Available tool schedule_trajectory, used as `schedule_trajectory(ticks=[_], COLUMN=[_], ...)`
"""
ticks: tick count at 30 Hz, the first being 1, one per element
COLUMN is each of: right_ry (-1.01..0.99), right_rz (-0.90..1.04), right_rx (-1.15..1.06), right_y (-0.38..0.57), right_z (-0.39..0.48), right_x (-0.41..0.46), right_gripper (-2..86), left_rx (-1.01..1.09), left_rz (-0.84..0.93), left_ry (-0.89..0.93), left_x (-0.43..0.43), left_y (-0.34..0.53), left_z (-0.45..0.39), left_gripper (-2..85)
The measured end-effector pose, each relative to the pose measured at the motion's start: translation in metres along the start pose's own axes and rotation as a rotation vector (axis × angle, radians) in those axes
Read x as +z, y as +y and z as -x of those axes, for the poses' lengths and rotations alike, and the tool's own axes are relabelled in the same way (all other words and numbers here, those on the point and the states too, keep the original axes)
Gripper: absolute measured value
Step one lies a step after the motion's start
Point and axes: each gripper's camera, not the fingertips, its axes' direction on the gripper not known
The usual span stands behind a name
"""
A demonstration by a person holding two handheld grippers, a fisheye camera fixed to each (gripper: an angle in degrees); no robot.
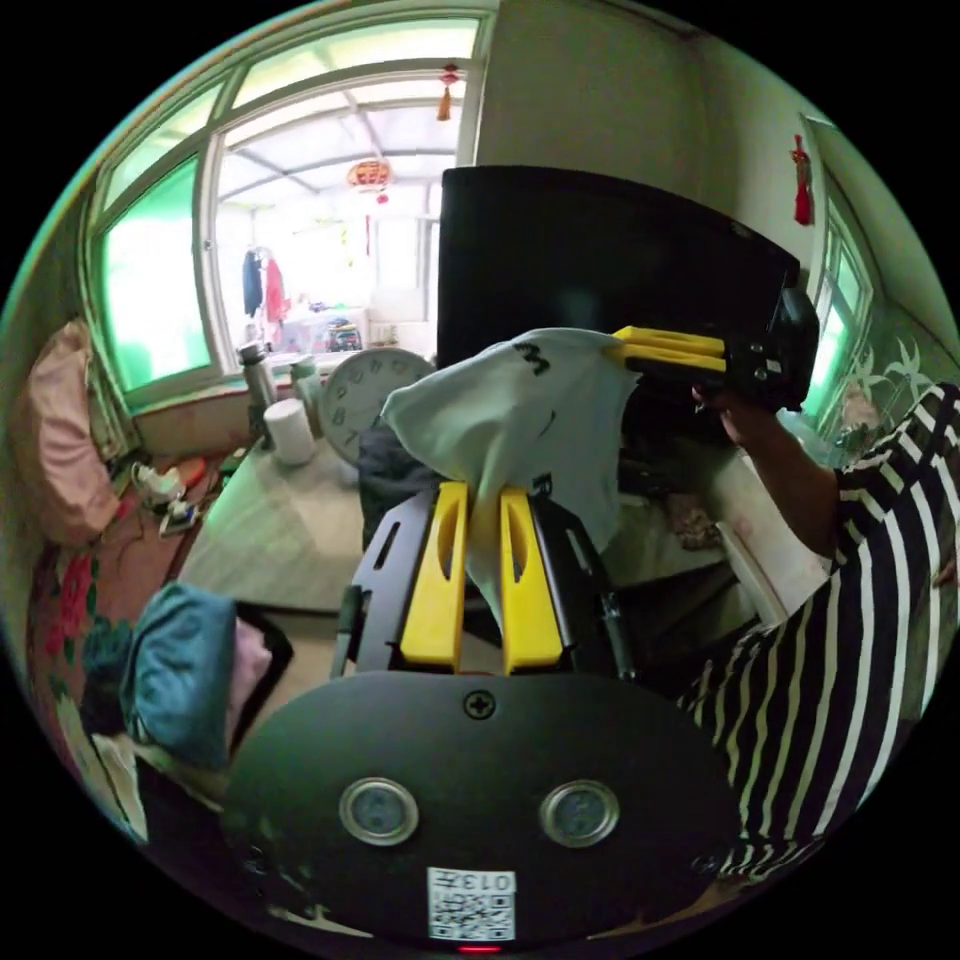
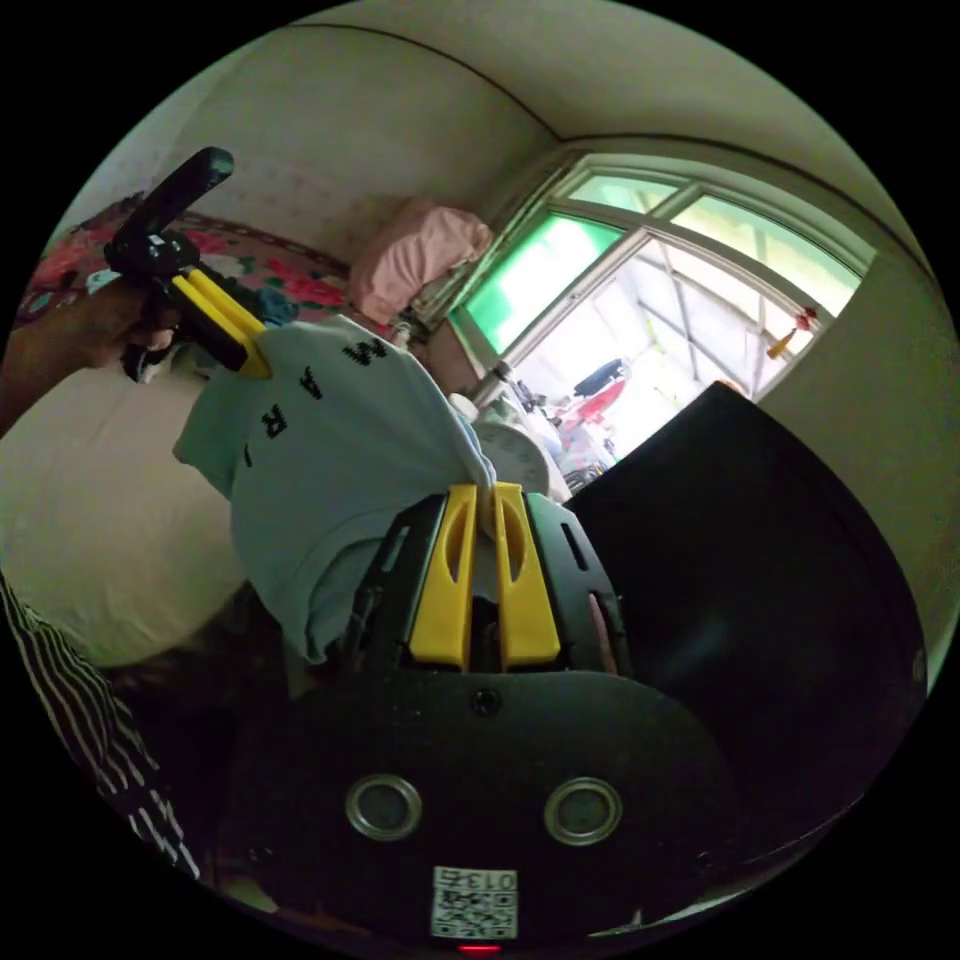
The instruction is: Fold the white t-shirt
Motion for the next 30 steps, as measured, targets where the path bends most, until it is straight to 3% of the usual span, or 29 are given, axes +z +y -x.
schedule_trajectory(ticks=[5,11,15,18,22,25,28,30], right_ry=[0.023,-0.19,-0.166,-0.072,-0.235,-0.277,-0.365,-0.416], right_rz=[0.099,0.313,0.258,0.166,-0.043,-0.149,-0.062,0.05], right_rx=[0.029,0.111,0.128,0.172,0.147,0.086,0.05,0.019], right_y=[0.012,0.048,0.061,0.064,0.031,-0.004,-0.028,-0.031], right_z=[-0.073,-0.098,-0.104,-0.128,-0.143,-0.124,-0.099,-0.083], right_x=[0.093,0.238,0.256,0.239,0.215,0.216,0.251,0.282], right_gripper=[2.8,4.0,7.7,8.0,5.7,2.3,0.7,0.4], left_rx=[0.059,0.004,-0.083,-0.08,0.107,0.114,0.052,0.027], left_rz=[0.147,0.379,0.331,0.271,0.227,0.226,0.385,0.358], left_ry=[0.01,-0.117,-0.102,-0.242,-0.407,-0.509,-0.417,-0.426], left_x=[0.12,0.237,0.235,0.205,0.194,0.218,0.253,0.256], left_y=[-0.117,-0.158,-0.169,-0.172,-0.181,-0.177,-0.167,-0.161], left_z=[0.025,0.046,0.053,0.044,-0.019,-0.045,-0.038,-0.035], left_gripper=[6.0,7.5,9.4,9.4,7.3,2.9,0.7,0.2])
